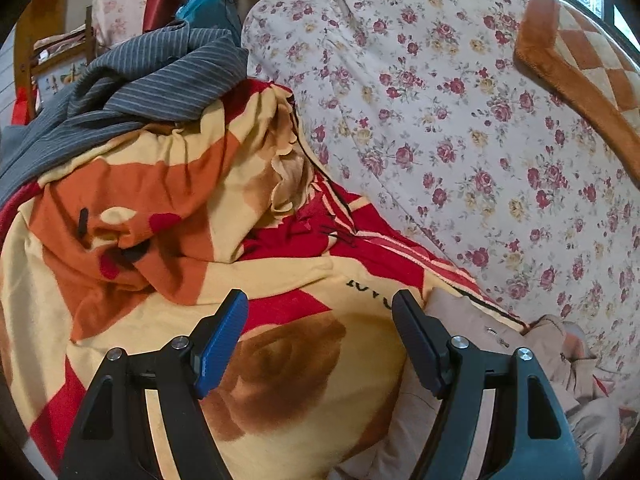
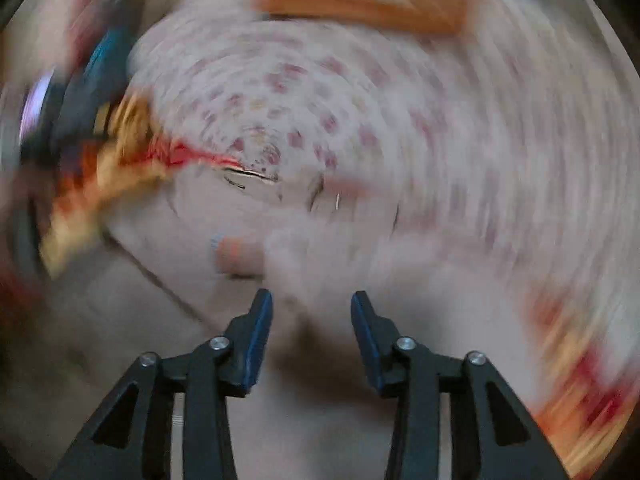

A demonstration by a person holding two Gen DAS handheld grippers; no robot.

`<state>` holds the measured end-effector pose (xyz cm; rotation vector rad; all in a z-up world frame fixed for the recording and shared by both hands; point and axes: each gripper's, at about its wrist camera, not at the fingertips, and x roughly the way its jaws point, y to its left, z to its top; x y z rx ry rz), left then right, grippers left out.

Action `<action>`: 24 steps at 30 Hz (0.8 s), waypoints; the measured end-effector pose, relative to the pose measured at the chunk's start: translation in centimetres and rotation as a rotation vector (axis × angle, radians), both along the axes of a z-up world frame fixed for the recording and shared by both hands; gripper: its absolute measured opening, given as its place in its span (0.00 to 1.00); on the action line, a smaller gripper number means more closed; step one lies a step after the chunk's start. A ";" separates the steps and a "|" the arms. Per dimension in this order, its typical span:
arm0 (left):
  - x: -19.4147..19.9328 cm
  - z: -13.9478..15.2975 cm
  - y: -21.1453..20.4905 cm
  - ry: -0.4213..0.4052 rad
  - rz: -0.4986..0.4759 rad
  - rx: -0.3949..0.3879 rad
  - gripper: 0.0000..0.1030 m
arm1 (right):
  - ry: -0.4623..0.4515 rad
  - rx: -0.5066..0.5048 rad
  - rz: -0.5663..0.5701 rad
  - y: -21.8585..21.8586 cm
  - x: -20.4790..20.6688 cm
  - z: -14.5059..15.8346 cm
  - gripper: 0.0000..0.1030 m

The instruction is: Fold large clothes

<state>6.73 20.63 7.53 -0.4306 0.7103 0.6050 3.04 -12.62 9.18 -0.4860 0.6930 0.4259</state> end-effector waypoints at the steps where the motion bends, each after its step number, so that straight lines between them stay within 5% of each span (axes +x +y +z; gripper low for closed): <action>1: 0.1 -0.1 0.2 0.011 0.006 0.005 0.68 | -0.049 -0.110 0.082 1.3 0.1 -0.1 0.52; 6: 0.1 -0.4 1.1 0.092 0.088 0.116 0.68 | -0.165 -0.444 0.340 6.6 -0.2 -2.3 0.53; 10: 0.2 -0.2 0.5 0.111 0.088 0.191 0.68 | -0.133 -0.498 0.384 8.2 1.2 -3.8 0.52; 11: 0.2 -0.1 0.4 0.108 0.084 0.200 0.68 | -0.096 -0.483 0.376 8.3 1.7 -4.0 0.44; 12: 0.1 0.1 0.4 0.102 0.086 0.203 0.68 | -0.041 -0.437 0.356 8.5 2.4 -3.8 0.24; 14: -0.2 0.3 0.7 0.077 0.092 0.185 0.68 | 0.063 -0.264 0.284 8.2 3.7 -2.3 0.12; 18: -1.1 1.0 1.5 0.021 0.136 0.153 0.68 | 0.123 0.127 0.151 7.7 5.9 2.1 0.12; 24: -2.0 1.2 2.2 -0.017 0.196 0.138 0.68 | 0.153 0.469 0.018 10.0 8.3 3.9 0.12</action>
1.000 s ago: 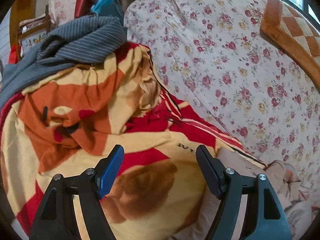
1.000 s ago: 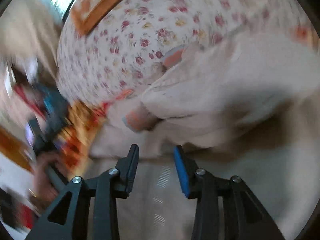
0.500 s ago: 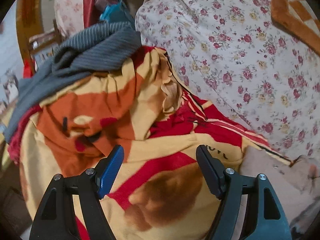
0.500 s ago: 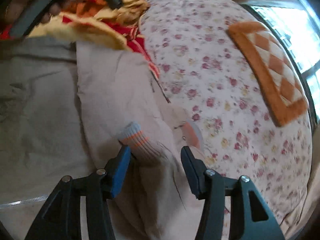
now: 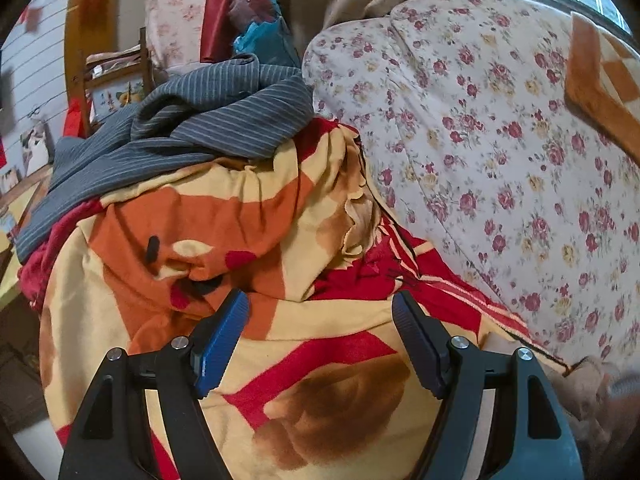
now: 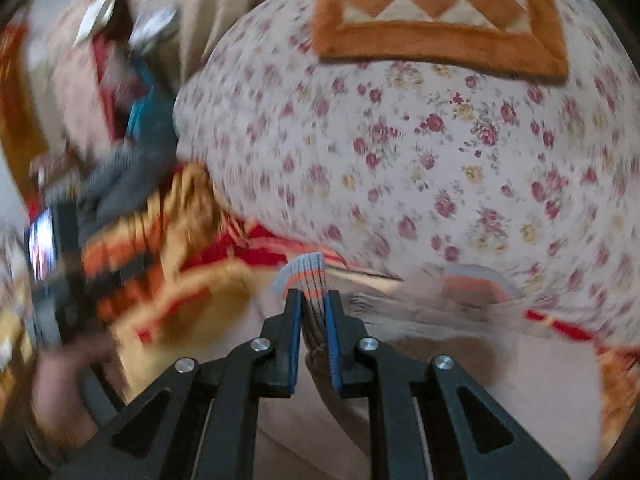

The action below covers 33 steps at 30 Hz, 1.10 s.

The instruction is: Fold large clothes

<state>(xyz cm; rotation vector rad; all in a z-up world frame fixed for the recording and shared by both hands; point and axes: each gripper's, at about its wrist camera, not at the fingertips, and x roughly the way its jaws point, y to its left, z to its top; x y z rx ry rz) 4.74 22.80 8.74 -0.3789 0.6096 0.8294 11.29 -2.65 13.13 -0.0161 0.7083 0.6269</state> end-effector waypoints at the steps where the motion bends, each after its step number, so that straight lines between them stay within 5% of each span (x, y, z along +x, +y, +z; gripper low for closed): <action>1: 0.1 -0.1 0.0 0.003 -0.001 0.002 0.68 | 0.003 0.023 -0.013 0.7 0.3 -0.5 0.12; 5: 0.7 -0.5 -0.5 0.025 -0.031 -0.005 0.68 | 0.078 0.108 -0.060 2.5 1.1 -5.2 0.16; 9: 1.6 -1.1 -1.1 0.048 -0.065 -0.015 0.68 | 0.211 0.071 -0.095 3.9 1.1 -10.4 0.47; 13: 1.6 -1.1 -1.6 0.029 -0.104 -0.044 0.68 | 0.222 0.109 -0.012 1.7 -1.5 -9.2 0.47; 17: 1.9 -0.2 -4.1 -0.045 -0.225 -0.058 0.68 | 0.094 0.099 -0.102 -7.0 -3.7 -4.7 0.50; 22: 4.1 -0.6 -11.9 -0.055 -0.591 -0.069 0.68 | -0.070 -0.002 -0.480 -21.8 -5.7 -2.3 0.51; 25: 5.3 -2.3 -16.8 -0.004 -0.787 -0.087 0.68 | -0.045 0.022 -0.693 -27.1 -6.0 -3.9 0.48; 27: 5.5 -2.9 -18.4 0.010 -0.845 -0.086 0.55 | -0.059 0.062 -0.696 -27.2 -6.2 -5.1 0.33; 30: 5.9 -4.0 -18.8 0.040 -0.848 -0.112 0.27 | -0.033 0.009 -0.537 -23.6 -4.6 -6.1 0.20; 33: 8.0 -7.5 -17.4 0.214 -0.742 -0.133 0.11 | 0.026 -0.127 -0.471 -21.3 -2.5 -7.7 0.13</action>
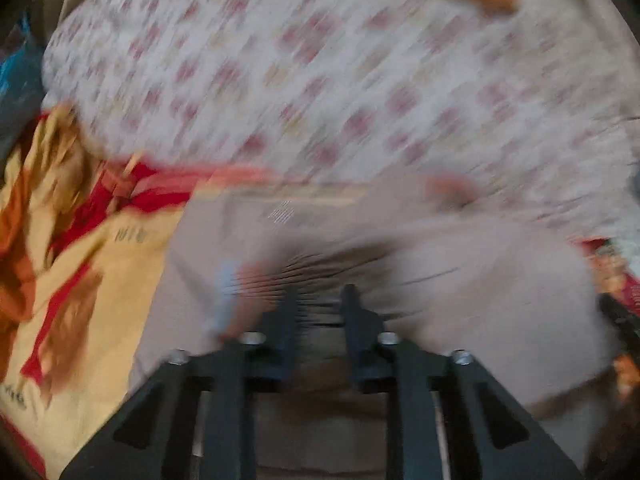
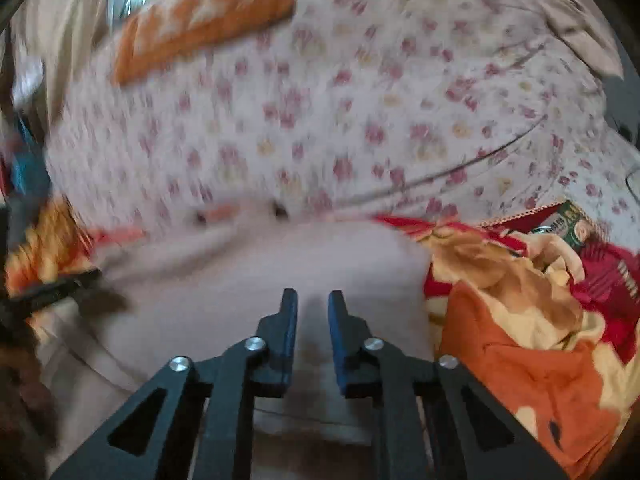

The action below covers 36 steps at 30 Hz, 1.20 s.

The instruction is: Fold large clothes

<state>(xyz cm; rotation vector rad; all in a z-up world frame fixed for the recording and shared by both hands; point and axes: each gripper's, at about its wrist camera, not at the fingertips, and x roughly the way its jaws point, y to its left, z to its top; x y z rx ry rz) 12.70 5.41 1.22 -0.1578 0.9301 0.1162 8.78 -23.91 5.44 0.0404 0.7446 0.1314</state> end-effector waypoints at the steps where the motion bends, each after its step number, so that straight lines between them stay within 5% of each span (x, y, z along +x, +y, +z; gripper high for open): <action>1: 0.3 -0.8 0.6 0.032 0.020 -0.005 0.11 | 0.055 -0.021 -0.047 -0.4 0.8 -1.3 0.10; 3: 0.4 -0.9 1.1 0.024 0.035 0.006 0.11 | 0.161 -0.015 -0.110 -2.3 1.9 -3.7 0.00; 7: 0.0 -0.4 0.8 -0.004 0.068 0.026 0.11 | 0.187 -0.022 -0.171 -3.7 2.6 -3.9 0.00; 12: -1.4 3.1 0.9 -0.196 0.091 -0.050 0.11 | -0.045 -0.025 -0.164 -2.6 1.0 1.9 0.01; 14: -0.7 3.7 0.5 -0.232 0.058 -0.066 0.14 | -0.068 0.008 -0.125 -1.3 2.2 3.2 0.07; 19: 2.3 -0.1 -0.3 -0.044 0.060 -0.040 0.14 | 0.096 0.006 -0.102 1.2 9.0 -0.1 0.07; 23: 2.9 -0.8 -0.2 -0.022 0.069 -0.035 0.16 | 0.255 -0.010 -0.118 -0.1 11.6 -5.8 0.07; 25: 3.2 -1.0 -0.5 -0.015 0.065 -0.014 0.16 | 0.250 0.093 -0.116 -1.6 11.5 -5.9 0.07; 30: 3.2 -1.0 -0.6 -0.015 0.045 -0.028 0.25 | 0.181 0.140 -0.117 -2.2 10.0 -4.4 0.08; 34: 3.3 -1.2 -1.7 -0.008 0.000 -0.007 0.39 | 0.063 0.106 -0.021 -0.1 6.0 -0.6 0.11; 36: 3.4 -1.2 -2.0 -0.006 -0.016 0.000 0.46 | 0.065 0.064 0.055 2.1 4.0 0.4 0.21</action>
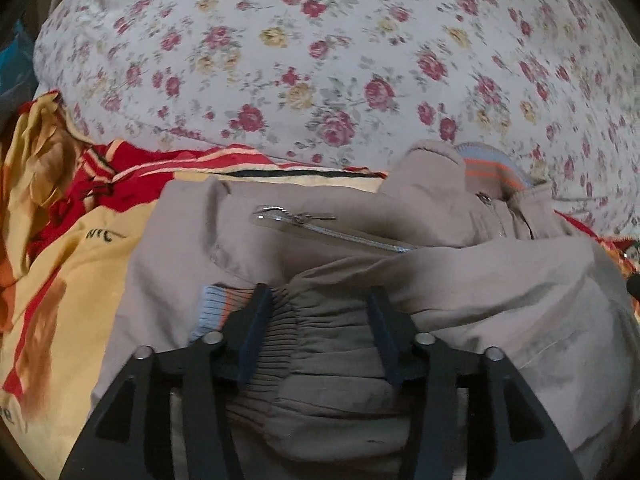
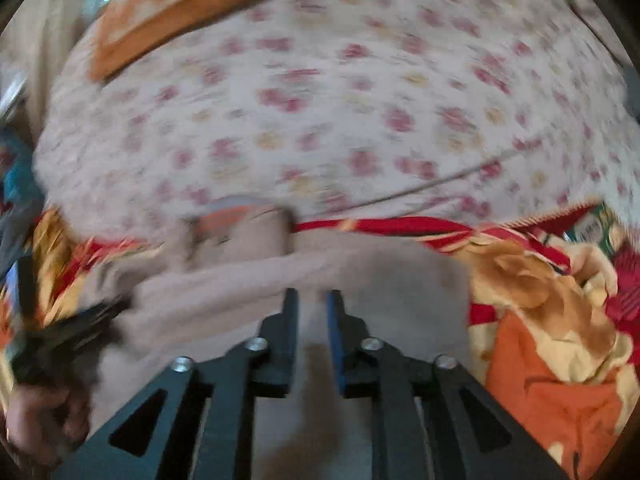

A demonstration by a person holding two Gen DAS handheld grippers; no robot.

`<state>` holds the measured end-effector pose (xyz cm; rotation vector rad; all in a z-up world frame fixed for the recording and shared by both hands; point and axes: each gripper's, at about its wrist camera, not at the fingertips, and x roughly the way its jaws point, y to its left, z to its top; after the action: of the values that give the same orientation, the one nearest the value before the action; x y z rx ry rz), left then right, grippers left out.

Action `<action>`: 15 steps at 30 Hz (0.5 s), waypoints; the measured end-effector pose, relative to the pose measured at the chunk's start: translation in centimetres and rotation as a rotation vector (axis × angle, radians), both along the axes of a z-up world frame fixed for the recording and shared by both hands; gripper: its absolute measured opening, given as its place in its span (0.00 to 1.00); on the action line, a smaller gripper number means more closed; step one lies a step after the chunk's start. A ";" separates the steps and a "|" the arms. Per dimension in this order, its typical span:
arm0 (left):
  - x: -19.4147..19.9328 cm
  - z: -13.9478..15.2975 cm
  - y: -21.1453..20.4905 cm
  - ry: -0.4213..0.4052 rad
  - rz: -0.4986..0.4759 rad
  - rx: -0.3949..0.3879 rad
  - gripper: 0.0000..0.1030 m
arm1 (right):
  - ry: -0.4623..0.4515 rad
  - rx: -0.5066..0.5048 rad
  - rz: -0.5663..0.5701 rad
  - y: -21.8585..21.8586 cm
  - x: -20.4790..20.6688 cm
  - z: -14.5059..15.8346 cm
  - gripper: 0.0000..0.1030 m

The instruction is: Fold large clothes

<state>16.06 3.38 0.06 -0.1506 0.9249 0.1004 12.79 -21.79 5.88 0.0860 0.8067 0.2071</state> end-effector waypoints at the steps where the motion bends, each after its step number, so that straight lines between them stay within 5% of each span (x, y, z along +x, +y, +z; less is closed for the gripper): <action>1: 0.0 0.0 0.0 -0.001 -0.003 -0.001 0.47 | 0.008 -0.020 0.010 0.7 -0.6 -0.2 0.22; 6: -0.3 0.1 -0.2 -0.011 -0.010 -0.023 0.53 | 0.096 -0.099 0.038 1.2 -1.6 -4.9 0.25; 8: -0.3 0.1 -0.2 -0.010 -0.017 -0.022 0.55 | 0.093 -0.085 0.048 1.1 -1.4 -4.5 0.28; 13: -0.1 0.0 -0.1 -0.008 -0.024 -0.021 0.56 | 0.095 -0.084 0.152 2.7 -1.8 -4.9 0.71; 15: -0.1 0.0 -0.1 -0.008 -0.025 -0.019 0.56 | 0.099 -0.112 0.185 3.3 -1.9 -5.1 0.80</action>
<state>15.99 3.30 0.05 -0.1570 0.9199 0.0679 10.93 -18.45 0.82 -0.0846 0.9239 0.3334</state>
